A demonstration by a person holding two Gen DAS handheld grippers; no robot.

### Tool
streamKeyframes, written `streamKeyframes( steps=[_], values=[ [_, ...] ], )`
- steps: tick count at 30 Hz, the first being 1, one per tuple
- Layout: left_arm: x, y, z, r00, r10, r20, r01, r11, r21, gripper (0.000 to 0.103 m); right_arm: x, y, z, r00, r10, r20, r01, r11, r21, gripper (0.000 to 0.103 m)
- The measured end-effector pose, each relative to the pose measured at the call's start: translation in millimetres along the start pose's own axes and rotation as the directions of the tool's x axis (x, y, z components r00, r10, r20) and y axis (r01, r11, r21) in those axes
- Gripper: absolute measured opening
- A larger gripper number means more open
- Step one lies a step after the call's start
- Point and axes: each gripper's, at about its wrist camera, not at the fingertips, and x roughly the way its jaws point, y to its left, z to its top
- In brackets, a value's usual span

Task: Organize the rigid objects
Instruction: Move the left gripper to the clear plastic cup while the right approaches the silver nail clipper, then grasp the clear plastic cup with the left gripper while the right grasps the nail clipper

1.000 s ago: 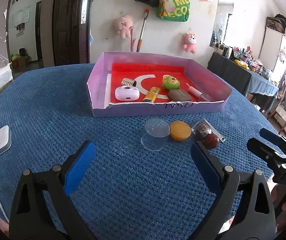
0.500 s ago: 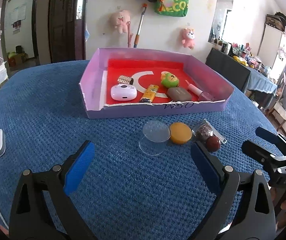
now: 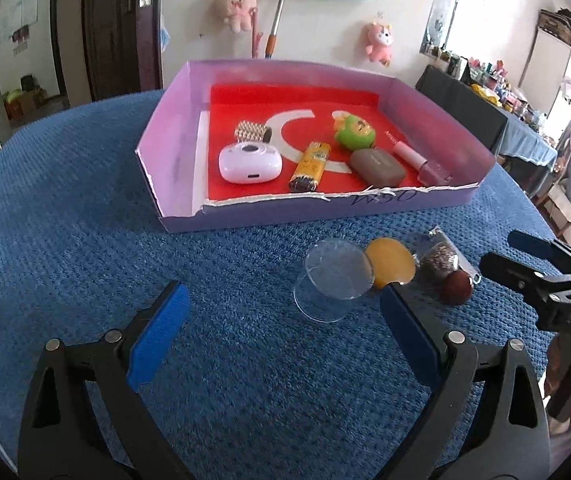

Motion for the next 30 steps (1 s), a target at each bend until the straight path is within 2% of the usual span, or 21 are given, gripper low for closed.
streamKeyframes(
  steps=[5,9,13,16,17,18,19,20,21,22,23,27,30],
  values=[
    [9.1,-0.4,2.8,0.999,-0.028,-0.023,0.028,1.0,-0.001,0.097,15.6,-2.6,8.5,0.998,-0.018,-0.052,0.016,0.999,-0.034,0.103],
    [17.0,-3.5,6.9,0.999,-0.037,-0.037,0.038,0.999,0.01,0.097,25.1,2.9,12.8,0.997,-0.03,-0.078,0.024,0.997,-0.075,0.097],
    [24.8,-5.5,11.0,0.997,-0.05,-0.055,0.051,0.999,0.014,0.087,32.6,7.1,17.6,0.994,-0.051,-0.092,0.041,0.993,-0.109,0.092],
    [30.3,-4.2,13.1,0.994,-0.083,-0.066,0.083,0.997,-0.006,0.08,40.0,13.6,17.9,0.993,-0.047,-0.113,0.03,0.989,-0.144,0.076],
    [30.6,-3.6,13.6,0.994,-0.092,-0.065,0.091,0.996,-0.012,0.074,41.6,15.7,17.2,0.992,-0.045,-0.118,0.027,0.988,-0.154,0.066],
    [30.7,-3.2,14.6,0.992,-0.105,-0.065,0.104,0.994,-0.014,0.07,45.1,19.4,15.7,0.991,-0.046,-0.128,0.024,0.985,-0.172,0.06],
    [30.4,-3.0,15.2,0.991,-0.115,-0.065,0.114,0.993,-0.015,0.063,45.6,22.9,14.5,0.991,-0.06,-0.119,0.036,0.98,-0.194,0.059],
    [30.6,-2.8,15.9,0.988,-0.137,-0.069,0.136,0.991,-0.019,0.055,45.3,25.0,13.4,0.992,-0.062,-0.114,0.038,0.977,-0.209,0.052],
    [31.0,-2.8,16.4,0.985,-0.157,-0.073,0.156,0.987,-0.024,0.051,44.4,26.2,12.9,0.993,-0.049,-0.111,0.024,0.977,-0.214,0.042],
    [31.0,-3.0,16.3,0.981,-0.179,-0.076,0.177,0.984,-0.029,0.043,44.0,26.2,12.7,0.993,-0.042,-0.11,0.018,0.977,-0.214,0.034],
    [30.3,-4.3,16.2,0.978,-0.192,-0.079,0.19,0.981,-0.03,0.042,42.6,27.1,12.1,0.994,-0.027,-0.106,0.003,0.976,-0.218,0.015],
    [22.3,-13.1,14.2,0.99,-0.132,-0.057,0.134,0.991,0.03,0.041,40.7,41.6,5.7,0.994,-0.062,-0.088,0.032,0.95,-0.311,0.015],
    [13.1,-13.9,15.1,0.991,-0.131,-0.038,0.133,0.99,0.039,0.039,36.7,41.8,6.8,0.996,-0.031,-0.086,0.005,0.956,-0.293,0.015]
  ],
)
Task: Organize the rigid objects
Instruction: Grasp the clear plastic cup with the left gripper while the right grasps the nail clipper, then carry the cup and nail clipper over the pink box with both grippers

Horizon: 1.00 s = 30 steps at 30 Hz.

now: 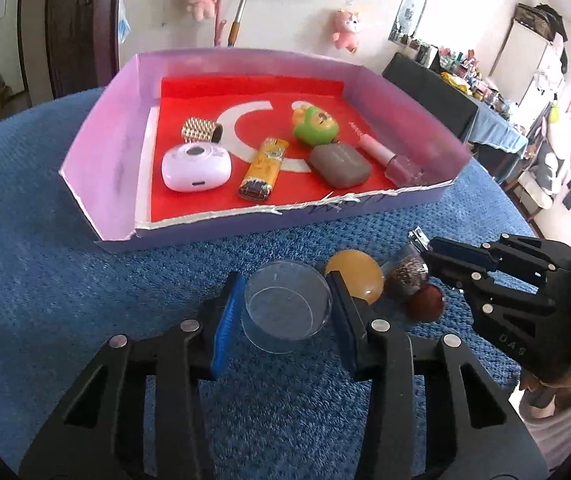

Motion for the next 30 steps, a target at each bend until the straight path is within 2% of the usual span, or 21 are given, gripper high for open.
streamKeyframes(
  steps=[10,30],
  values=[
    [-24.2,-1.6,2.2,0.999,0.01,0.045,-0.011,1.0,0.014,0.038,-32.4,-5.5,7.1,0.995,0.044,0.088,-0.05,0.997,0.059,0.015],
    [-33.9,-4.6,2.0,0.999,0.004,0.054,-0.005,1.0,0.018,0.038,-36.9,-9.9,4.7,0.995,0.037,0.088,-0.044,0.996,0.083,0.015]
  ],
)
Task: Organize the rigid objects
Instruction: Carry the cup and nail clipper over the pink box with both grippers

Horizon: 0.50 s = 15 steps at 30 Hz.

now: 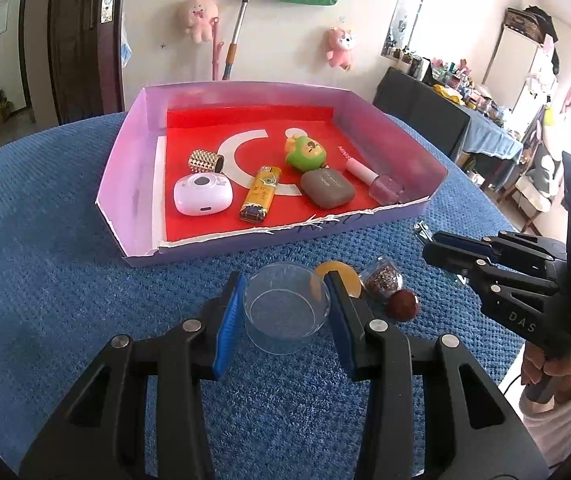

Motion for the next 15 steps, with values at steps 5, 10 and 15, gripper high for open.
streamKeyframes(
  steps=[5,10,15],
  values=[
    [-9.4,-2.1,11.6,0.999,-0.012,0.031,0.012,1.0,0.012,0.038,-1.6,-0.6,3.2,1.0,0.002,0.008,-0.002,1.0,-0.004,0.015],
    [-7.2,0.2,57.6,0.997,-0.062,0.045,0.06,0.997,0.04,0.038,-11.1,-5.0,26.2,0.998,0.023,0.053,-0.022,1.0,-0.016,0.015],
    [40.7,8.1,113.0,0.998,-0.059,-0.039,0.061,0.996,0.063,0.038,-6.0,-20.2,74.4,0.996,0.051,0.07,-0.05,0.998,-0.023,0.015]
  ],
)
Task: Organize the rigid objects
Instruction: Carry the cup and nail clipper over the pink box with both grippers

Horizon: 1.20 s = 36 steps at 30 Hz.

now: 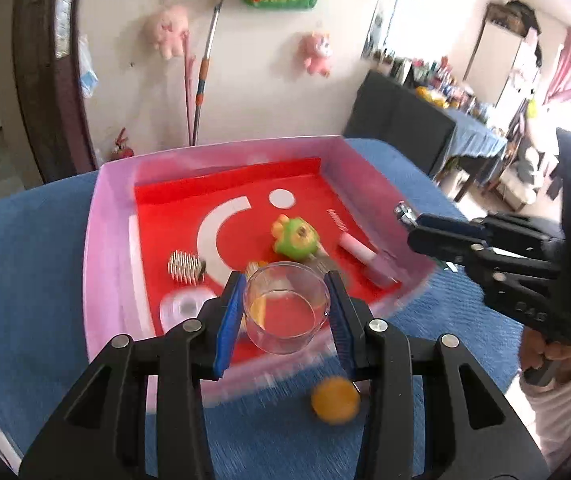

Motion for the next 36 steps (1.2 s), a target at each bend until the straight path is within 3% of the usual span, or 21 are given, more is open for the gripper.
streamKeyframes(
  steps=[6,13,20,28,36],
  values=[
    [59.3,14.5,32.3,0.993,0.064,-0.102,-0.062,0.998,0.02,0.038,49.7,-24.9,48.3,0.996,-0.021,-0.086,0.021,1.0,-0.007,0.015],
    [105.8,30.7,46.0,0.979,0.047,-0.198,-0.052,0.998,-0.02,0.038,121.3,-53.3,65.0,0.963,-0.092,-0.254,0.083,0.995,-0.047,0.015],
    [122.0,28.9,47.7,0.971,0.043,-0.234,-0.049,0.999,-0.018,0.038,158.6,-59.1,64.2,0.915,-0.176,-0.363,0.138,0.982,-0.128,0.015],
    [125.7,31.1,45.8,0.97,0.035,-0.24,-0.045,0.998,-0.035,0.038,174.9,-52.7,58.5,0.875,-0.235,-0.424,0.169,0.968,-0.187,0.015],
    [126.1,35.2,44.8,0.969,0.011,-0.248,-0.029,0.997,-0.067,0.039,178.1,-53.7,59.9,0.863,-0.245,-0.441,0.18,0.966,-0.184,0.015]
  ],
)
